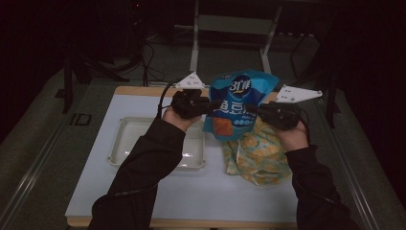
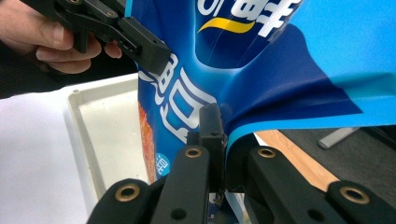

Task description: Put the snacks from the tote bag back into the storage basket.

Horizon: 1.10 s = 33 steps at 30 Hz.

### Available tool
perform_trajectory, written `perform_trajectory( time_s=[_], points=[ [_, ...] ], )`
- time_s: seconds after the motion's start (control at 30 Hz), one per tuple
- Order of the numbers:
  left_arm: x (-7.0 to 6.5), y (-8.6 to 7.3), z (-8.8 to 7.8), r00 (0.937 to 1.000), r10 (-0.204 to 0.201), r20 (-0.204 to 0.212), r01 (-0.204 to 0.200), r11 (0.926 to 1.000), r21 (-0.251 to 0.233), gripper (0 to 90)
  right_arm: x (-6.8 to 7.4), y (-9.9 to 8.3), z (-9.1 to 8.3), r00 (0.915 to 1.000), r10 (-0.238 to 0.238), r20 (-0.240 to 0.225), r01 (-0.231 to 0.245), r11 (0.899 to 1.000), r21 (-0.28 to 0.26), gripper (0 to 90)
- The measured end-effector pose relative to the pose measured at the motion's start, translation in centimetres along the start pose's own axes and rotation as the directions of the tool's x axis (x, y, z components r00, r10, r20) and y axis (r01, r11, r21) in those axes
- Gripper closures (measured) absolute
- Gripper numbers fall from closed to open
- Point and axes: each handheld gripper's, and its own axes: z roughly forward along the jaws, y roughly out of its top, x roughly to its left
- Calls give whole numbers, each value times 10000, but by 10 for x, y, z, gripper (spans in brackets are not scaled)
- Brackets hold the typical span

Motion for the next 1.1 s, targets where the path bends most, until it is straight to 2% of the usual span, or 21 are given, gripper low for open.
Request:
perform_trajectory(
  time_s=[0.67,1.1],
  points=[
    [18,-27,-64,9976,-205,-660,204,9998,-23,895,35,26,55,9968,-424,-675,424,9991,-17,892],
    [35,-53,-114,9913,-534,-1201,543,9985,39,895,64,42,103,9900,-710,-1216,712,9975,-28,891]
  ],
)
